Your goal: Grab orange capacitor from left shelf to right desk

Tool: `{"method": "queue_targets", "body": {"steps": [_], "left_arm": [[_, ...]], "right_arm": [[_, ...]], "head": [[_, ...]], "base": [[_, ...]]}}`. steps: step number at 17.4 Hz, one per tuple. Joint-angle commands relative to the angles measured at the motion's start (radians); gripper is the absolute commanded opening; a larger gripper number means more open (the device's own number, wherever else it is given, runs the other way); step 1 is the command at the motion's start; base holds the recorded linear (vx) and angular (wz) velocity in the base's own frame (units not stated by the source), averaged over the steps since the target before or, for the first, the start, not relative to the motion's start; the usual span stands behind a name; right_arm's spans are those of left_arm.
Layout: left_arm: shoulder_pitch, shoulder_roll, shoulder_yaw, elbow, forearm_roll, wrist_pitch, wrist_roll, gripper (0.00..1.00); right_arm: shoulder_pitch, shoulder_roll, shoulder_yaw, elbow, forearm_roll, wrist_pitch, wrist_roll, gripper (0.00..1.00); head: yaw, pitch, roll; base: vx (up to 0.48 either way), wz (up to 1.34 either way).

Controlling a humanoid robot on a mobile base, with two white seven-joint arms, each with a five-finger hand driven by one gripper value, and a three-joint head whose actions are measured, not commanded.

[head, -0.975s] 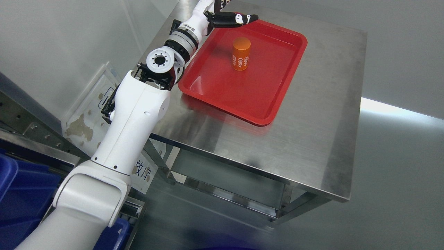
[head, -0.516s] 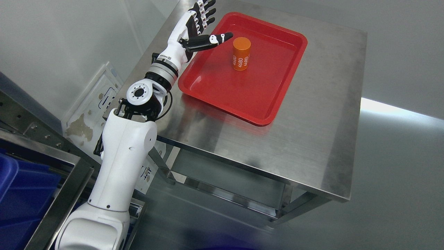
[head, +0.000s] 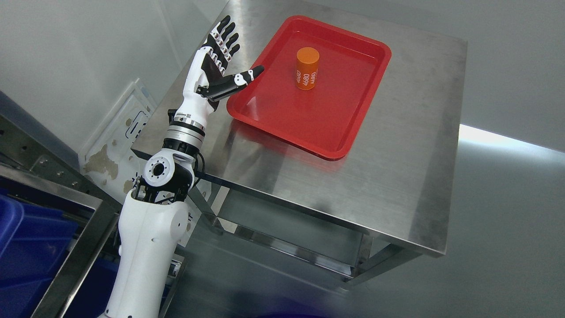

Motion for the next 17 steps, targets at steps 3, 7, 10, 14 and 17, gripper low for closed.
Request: {"method": "queue_targets", "body": {"steps": [3,7,10,14,17], "left_arm": [[0.061,0.017,0.036,-0.150,0.001,-0.034,0.004,1.00],[0.062,0.017,0.038,-0.150,0.001,-0.043,0.004,1.00],[0.061,0.017,0.031,-0.150,0.001,-0.043,0.004,1.00],[0.061,0.017,0.030,-0.148,0.001,-0.040,-0.001,1.00],[0.059,0.017,0.030,-0.147,0.001,-0.038,-0.002,1.00]], "right_arm": [[0.023,-0.018,-0.011,-0.017,0.006,-0.001,0.000,1.00],[0.023,-0.018,-0.011,-0.017,0.006,-0.001,0.000,1.00],[0.023,-0.018,-0.011,-0.017,0.006,-0.001,0.000,1.00],[0.023,-0.018,-0.011,-0.017,0.006,-0.001,0.000,1.00],[0.023,-0.018,-0.011,-0.017,0.006,-0.001,0.000,1.00]], "head": [[0.0000,0.000,0.000],[0.0000,0.000,0.000],[0.0000,0.000,0.000],[0.0000,0.000,0.000],[0.0000,0.000,0.000]], "base": [[0.000,0.00],[0.000,0.00],[0.000,0.00],[0.000,0.00],[0.000,0.00]]}}
